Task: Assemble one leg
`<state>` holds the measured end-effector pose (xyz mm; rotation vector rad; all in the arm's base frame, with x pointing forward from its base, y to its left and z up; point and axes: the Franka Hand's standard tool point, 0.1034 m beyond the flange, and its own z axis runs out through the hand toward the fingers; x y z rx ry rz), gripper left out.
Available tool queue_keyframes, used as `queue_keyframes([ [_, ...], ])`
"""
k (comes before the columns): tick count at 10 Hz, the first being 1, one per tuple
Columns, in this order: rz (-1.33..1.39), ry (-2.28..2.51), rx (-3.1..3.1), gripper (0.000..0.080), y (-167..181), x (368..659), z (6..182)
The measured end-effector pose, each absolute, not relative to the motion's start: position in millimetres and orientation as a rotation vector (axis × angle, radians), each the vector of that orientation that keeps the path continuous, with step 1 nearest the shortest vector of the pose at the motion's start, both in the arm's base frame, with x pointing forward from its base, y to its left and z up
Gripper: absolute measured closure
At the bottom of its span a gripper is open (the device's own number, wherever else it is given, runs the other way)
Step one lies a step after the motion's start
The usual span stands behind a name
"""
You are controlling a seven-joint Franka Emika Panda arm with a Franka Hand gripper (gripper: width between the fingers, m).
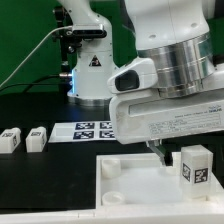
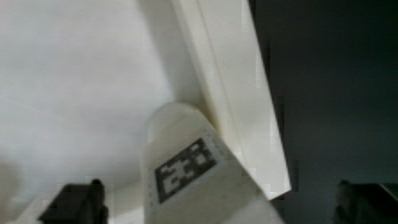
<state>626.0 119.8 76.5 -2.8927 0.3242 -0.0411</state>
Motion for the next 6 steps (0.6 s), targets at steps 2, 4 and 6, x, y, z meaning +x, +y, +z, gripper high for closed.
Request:
queue_keyframes([
  [2,-0.083,-0.087,-2.941,0.0151,120.1,626.6,76.8],
  [4,-0.094,-0.131,-2.951,0.0273,120.7,627.1,76.7],
  [6,-0.083,-0.014,-2.950,0.0411,120.6,627.1,76.6],
])
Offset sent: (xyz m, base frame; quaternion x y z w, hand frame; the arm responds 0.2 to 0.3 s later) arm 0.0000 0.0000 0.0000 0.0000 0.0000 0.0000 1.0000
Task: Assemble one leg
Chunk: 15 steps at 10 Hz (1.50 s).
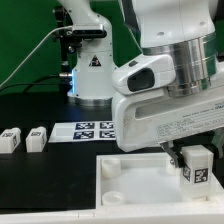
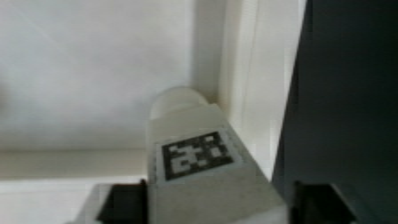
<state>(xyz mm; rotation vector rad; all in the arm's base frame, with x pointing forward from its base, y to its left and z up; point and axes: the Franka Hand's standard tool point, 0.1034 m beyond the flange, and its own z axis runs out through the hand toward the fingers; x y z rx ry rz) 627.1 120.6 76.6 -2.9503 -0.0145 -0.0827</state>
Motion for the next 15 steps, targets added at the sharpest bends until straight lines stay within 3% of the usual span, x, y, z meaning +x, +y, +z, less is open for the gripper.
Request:
queue_keyframes([
  [1,-0.070,0.123,-2.946,0.0488,120.1,627.2,76.6],
  [3,-0.049,0.361,-2.922,0.0488,119.6,627.7,76.7],
  [8,-0.013,1.590,-2.412,0.0487,117.8,630.9,75.0],
  [11,0.006,1.771,-2.244,0.0486,120.7,628.8,73.1],
  [12,0.003,1.749,-2.261,0.0409,121.0,628.6,72.6],
  [13,-0.001,1.719,-2.287,0.0272,121.4,628.4,72.5],
  [14,-0.004,1.456,-2.488,0.0272,123.3,625.6,72.5],
  [15,0.010,1.170,-2.660,0.0176,124.0,623.7,73.9],
])
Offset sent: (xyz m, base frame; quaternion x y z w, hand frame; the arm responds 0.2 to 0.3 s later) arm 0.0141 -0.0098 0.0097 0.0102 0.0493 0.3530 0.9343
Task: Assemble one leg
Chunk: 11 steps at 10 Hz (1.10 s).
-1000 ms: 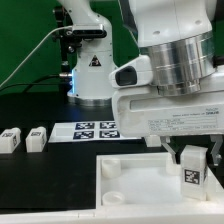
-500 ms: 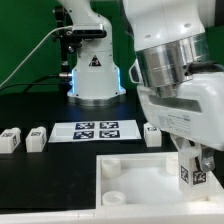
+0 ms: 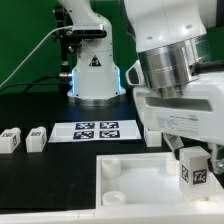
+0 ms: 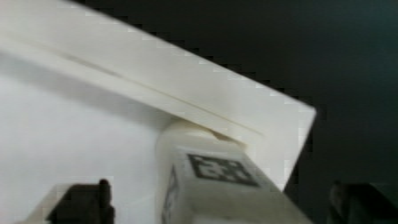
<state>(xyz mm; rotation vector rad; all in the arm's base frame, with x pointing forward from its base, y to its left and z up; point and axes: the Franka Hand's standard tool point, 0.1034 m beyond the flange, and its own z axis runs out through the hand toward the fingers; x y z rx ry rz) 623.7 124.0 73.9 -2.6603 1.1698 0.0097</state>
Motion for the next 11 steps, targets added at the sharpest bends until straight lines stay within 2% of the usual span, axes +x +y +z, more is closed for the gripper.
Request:
queue_keyframes([
  [6,-0.060,0.262,-2.927,0.0151,118.3,622.0,73.4],
  [8,-0.094,-0.191,-3.003,0.0151,120.4,630.6,83.3],
  [9,-0.096,-0.241,-3.001,0.0151,117.1,630.3,81.7],
  [11,-0.085,-0.084,-3.005,0.0402,117.8,630.0,81.6],
])
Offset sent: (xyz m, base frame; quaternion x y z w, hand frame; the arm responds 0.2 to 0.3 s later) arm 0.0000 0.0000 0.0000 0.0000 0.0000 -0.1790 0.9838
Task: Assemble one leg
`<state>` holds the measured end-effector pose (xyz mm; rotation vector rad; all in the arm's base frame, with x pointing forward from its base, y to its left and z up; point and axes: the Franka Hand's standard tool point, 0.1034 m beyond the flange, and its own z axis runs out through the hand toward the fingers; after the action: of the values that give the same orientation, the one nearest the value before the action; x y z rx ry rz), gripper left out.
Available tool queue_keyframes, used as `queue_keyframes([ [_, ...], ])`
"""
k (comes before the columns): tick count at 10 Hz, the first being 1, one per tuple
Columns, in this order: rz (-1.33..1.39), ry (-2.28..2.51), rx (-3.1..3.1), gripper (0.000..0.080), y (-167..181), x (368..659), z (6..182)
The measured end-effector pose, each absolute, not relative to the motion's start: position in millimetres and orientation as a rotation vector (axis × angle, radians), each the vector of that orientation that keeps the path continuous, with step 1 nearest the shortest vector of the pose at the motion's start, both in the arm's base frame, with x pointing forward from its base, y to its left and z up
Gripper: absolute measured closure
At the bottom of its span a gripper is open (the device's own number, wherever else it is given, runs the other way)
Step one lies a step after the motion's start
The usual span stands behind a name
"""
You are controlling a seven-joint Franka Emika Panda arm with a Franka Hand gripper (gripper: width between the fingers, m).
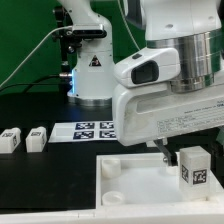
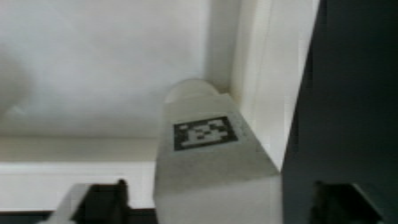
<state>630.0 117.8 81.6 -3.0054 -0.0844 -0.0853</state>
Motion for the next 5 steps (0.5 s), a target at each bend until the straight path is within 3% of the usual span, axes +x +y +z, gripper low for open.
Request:
queue_keyframes([
  [1,-0.079,0.003,-3.004,0.0402,118.2,629.9,81.6],
  [2,-0.066,0.197,-2.992,0.0504,118.0,630.0,81.6],
  [5,-0.036,0.598,-2.932,0.0504,117.1,630.2,81.5],
])
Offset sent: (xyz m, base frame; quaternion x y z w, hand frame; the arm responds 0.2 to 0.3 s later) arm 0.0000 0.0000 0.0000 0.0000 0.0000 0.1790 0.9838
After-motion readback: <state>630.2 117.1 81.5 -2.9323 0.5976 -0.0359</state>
